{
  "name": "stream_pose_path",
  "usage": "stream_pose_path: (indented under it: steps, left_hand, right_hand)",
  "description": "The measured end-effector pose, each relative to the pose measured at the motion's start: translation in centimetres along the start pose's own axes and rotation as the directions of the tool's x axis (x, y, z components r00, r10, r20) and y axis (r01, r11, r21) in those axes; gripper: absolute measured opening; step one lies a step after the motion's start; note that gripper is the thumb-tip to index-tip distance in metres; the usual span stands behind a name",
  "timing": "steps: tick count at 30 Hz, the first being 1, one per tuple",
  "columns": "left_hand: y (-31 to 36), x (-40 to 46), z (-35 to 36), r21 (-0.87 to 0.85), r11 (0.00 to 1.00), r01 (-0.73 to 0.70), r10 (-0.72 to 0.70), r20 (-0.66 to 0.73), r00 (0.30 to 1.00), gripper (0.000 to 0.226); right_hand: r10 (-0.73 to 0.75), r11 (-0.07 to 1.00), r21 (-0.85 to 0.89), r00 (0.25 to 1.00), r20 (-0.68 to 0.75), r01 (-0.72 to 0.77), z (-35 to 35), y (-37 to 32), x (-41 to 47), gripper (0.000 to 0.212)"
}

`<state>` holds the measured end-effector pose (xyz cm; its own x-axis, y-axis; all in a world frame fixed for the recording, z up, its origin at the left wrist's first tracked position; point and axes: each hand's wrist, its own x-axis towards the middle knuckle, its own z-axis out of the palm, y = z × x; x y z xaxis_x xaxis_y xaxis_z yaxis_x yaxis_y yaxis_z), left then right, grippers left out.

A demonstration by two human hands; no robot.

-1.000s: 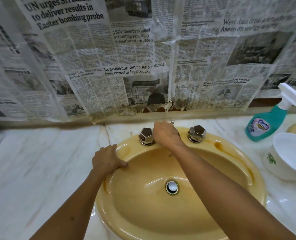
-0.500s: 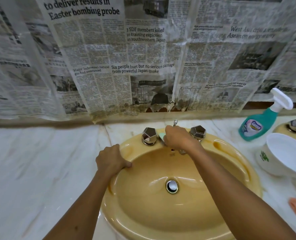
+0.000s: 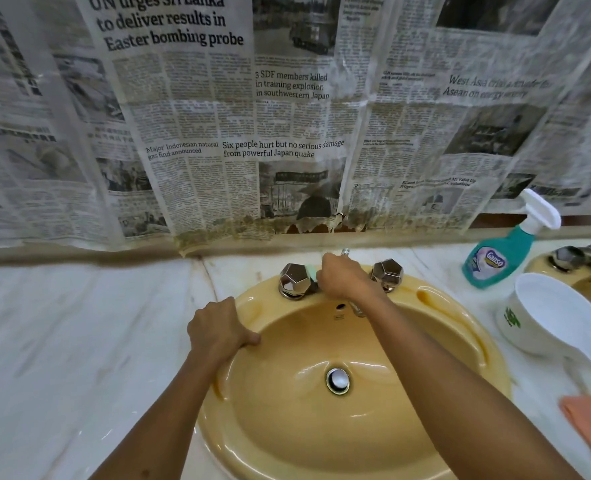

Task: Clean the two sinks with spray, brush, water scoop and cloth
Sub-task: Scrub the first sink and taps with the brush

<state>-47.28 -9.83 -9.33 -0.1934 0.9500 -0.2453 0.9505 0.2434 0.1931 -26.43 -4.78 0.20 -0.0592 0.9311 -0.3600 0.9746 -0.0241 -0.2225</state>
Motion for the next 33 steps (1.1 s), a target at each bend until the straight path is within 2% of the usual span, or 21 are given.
stream_pose_path:
  steps: [5, 7, 10, 12, 16, 21, 24, 27, 30, 33]
  left_hand:
    - [-0.1, 0.0, -0.2, -0.011, 1.000, -0.004, 0.004, 0.005, 1.000, 0.064]
    - [-0.1, -0.1, -0.1, -0.015, 1.000, -0.004, 0.004, 0.014, 1.000, 0.064]
    - [-0.2, -0.1, -0.1, -0.011, 1.000, -0.004, 0.004, 0.016, 1.000, 0.064]
    - [-0.2, 0.0, -0.2, -0.004, 1.000, 0.001, 0.000, 0.022, 1.000, 0.065]
    - [0.0, 0.1, -0.4, 0.000, 1.000, 0.006, -0.006, 0.029, 1.000, 0.066]
    - [0.1, 0.0, -0.4, -0.003, 0.999, 0.035, -0.035, 0.031, 0.999, 0.068]
    - [0.2, -0.1, -0.3, -0.010, 0.999, 0.051, -0.051, 0.029, 0.998, 0.071]
    - [0.3, -0.1, -0.2, -0.013, 0.997, 0.074, -0.073, 0.028, 0.997, 0.072]
    - [0.5, -0.1, -0.2, -0.018, 0.996, 0.085, -0.085, 0.031, 0.996, 0.076]
    - [0.5, -0.1, -0.2, -0.030, 0.995, 0.099, -0.098, 0.033, 0.995, 0.083]
  right_hand:
    - [-0.020, 0.985, -0.173, 0.999, 0.031, 0.025, -1.1, 0.3, -1.1, 0.004]
    - [-0.056, 0.970, -0.232, 0.997, 0.061, 0.069, -2.0, -0.1, -0.4, 0.011]
    - [-0.088, 0.941, -0.294, 0.959, 0.269, 0.169, -5.3, -0.8, 1.7, 0.019]
    - [-0.093, 0.942, -0.275, 0.934, 0.344, 0.195, -8.4, -0.7, 3.1, 0.022]
    - [-0.229, 0.939, -0.227, 0.962, 0.149, 0.258, -10.6, 1.1, 6.3, 0.022]
    - [-0.259, 0.874, -0.339, 0.923, 0.283, 0.349, -9.0, 4.2, 9.5, 0.013]
    - [-0.347, 0.861, -0.258, 0.876, 0.334, 0.439, -8.3, 5.7, 10.4, 0.012]
    - [-0.369, 0.895, -0.102, 0.848, 0.382, 0.435, -7.5, 7.1, 11.2, 0.021]
    - [-0.414, 0.885, -0.071, 0.846, 0.337, 0.461, -6.5, 7.0, 12.2, 0.024]
    - [-0.494, 0.849, -0.033, 0.815, 0.304, 0.527, -4.2, 3.6, 12.9, 0.025]
